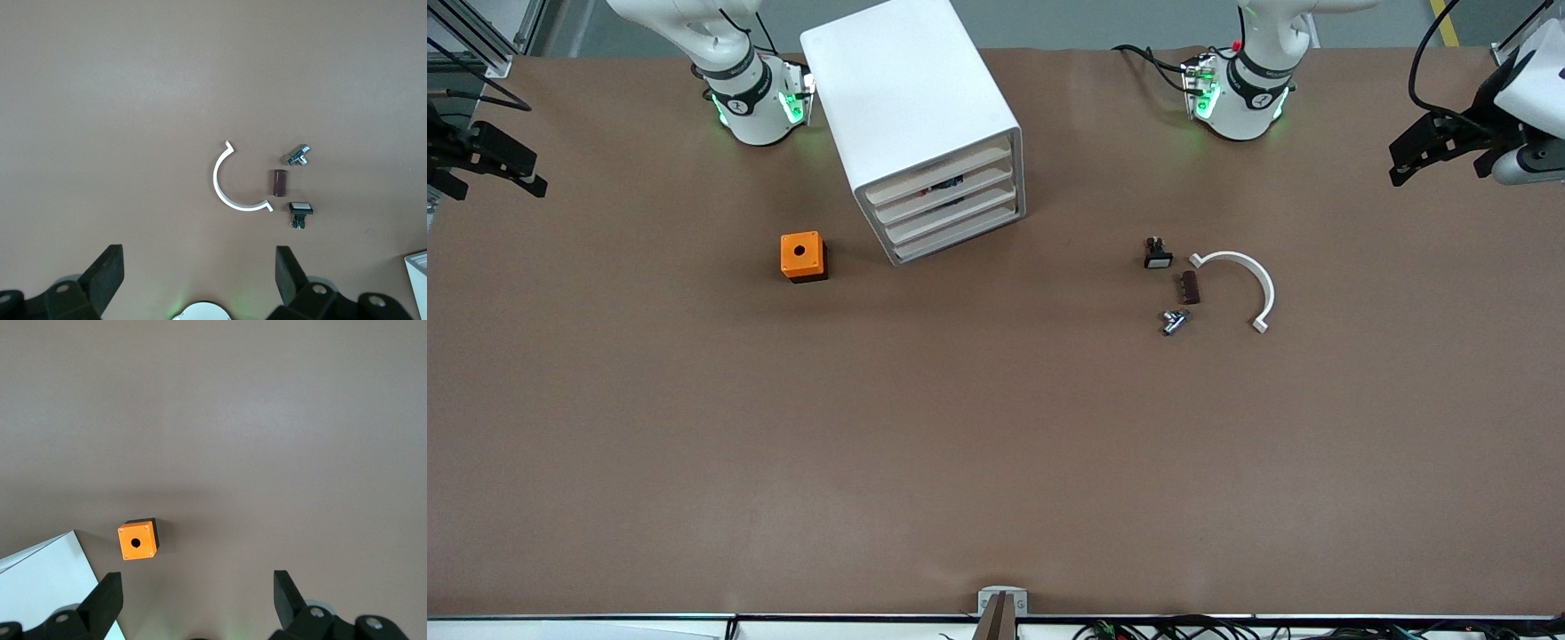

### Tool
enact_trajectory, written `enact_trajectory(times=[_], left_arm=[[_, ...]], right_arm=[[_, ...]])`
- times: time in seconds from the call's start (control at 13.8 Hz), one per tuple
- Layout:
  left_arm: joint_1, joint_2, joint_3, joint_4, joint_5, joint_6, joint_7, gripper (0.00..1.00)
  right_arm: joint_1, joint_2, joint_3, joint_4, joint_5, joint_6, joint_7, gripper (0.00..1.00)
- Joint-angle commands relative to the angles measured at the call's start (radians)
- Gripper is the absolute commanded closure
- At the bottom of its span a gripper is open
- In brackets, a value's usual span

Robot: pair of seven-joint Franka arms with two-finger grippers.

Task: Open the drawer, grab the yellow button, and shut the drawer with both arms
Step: 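Reach the left gripper to the white cabinet's drawer handle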

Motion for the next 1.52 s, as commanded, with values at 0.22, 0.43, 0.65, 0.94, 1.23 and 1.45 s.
enact_trajectory(times=[0.22, 0.43, 0.65, 0.94, 1.23, 1.45], left_arm=[[0.002, 0.005, 0.002, 0.022, 0.004, 0.000, 0.043, 0.00], [0.000, 0.053, 0.002, 0.043, 0.009, 0.000, 0.040, 0.00], [-0.018, 0.123, -0.004, 0.049, 0.003, 0.000, 0.036, 0.00], [-0.044, 0.310, -0.025, 0.198, -0.002, -0.023, -0.062, 0.00], [-0.073, 0.424, -0.025, 0.246, -0.116, -0.023, -0.251, 0.00], [-0.141, 0.470, -0.025, 0.246, -0.132, -0.023, -0.476, 0.00]], right_arm=[[0.005, -0.019, -0.002, -0.017, 0.001, 0.018, -0.009, 0.00], [0.011, -0.017, -0.002, -0.017, 0.001, 0.015, -0.009, 0.00], [0.010, -0.016, -0.002, -0.014, 0.001, 0.009, -0.009, 0.00], [0.007, -0.014, -0.002, -0.008, 0.001, 0.012, -0.008, 0.00], [0.001, -0.002, -0.005, 0.012, -0.001, 0.005, -0.008, 0.00], [0.001, 0.000, -0.006, 0.012, -0.001, 0.006, -0.009, 0.00]])
